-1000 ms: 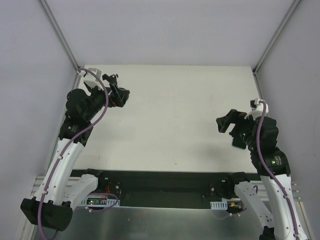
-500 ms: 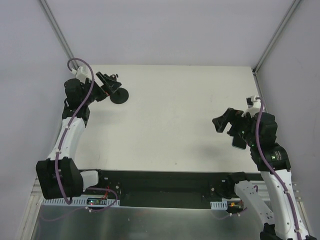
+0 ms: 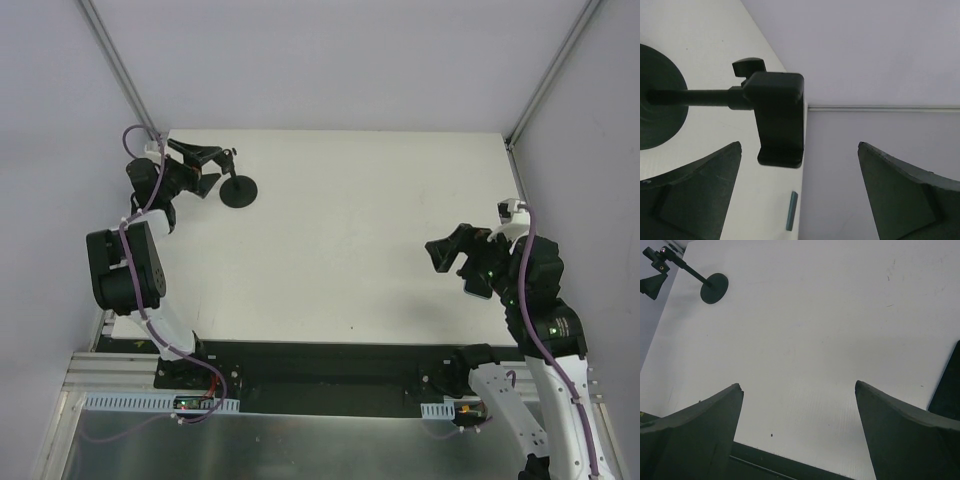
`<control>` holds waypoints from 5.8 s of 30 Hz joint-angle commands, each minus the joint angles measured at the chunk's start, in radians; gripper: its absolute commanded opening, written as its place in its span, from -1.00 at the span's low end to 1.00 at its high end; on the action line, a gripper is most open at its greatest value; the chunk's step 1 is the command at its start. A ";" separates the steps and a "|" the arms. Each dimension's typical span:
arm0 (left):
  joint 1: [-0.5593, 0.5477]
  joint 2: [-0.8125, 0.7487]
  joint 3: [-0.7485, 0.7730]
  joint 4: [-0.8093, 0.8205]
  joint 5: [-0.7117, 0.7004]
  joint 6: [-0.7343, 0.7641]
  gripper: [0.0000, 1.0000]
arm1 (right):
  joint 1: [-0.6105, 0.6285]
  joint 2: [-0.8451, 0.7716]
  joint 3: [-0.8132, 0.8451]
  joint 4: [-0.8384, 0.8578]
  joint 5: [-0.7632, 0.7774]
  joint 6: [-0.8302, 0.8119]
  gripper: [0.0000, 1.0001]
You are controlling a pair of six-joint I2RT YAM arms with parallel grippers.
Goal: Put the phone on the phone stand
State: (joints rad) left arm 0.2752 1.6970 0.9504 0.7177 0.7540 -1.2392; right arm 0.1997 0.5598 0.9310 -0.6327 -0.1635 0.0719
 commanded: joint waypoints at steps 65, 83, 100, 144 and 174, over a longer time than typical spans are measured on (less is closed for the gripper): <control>-0.538 -1.283 -0.356 -0.934 -0.594 0.492 0.98 | 0.673 0.870 0.009 1.105 -0.068 0.704 0.92; -0.538 -1.028 0.102 -1.106 -0.483 0.764 0.98 | 0.799 1.262 0.224 1.300 0.157 1.000 0.98; -0.538 -0.731 0.450 -1.098 -0.602 0.960 0.98 | 0.781 1.339 0.304 1.222 0.119 1.062 -0.17; -0.584 -0.399 0.277 -0.936 0.056 0.896 0.54 | 0.395 1.131 0.177 0.904 -0.872 0.535 -0.97; -0.582 -0.412 0.274 -0.928 0.067 0.893 0.56 | 0.403 1.051 -0.049 1.188 -0.697 0.841 0.61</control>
State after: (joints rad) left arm -0.3069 1.3182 1.2278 -0.2436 0.7849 -0.3511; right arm 0.5968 1.6947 0.8703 0.5816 -0.9226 0.9302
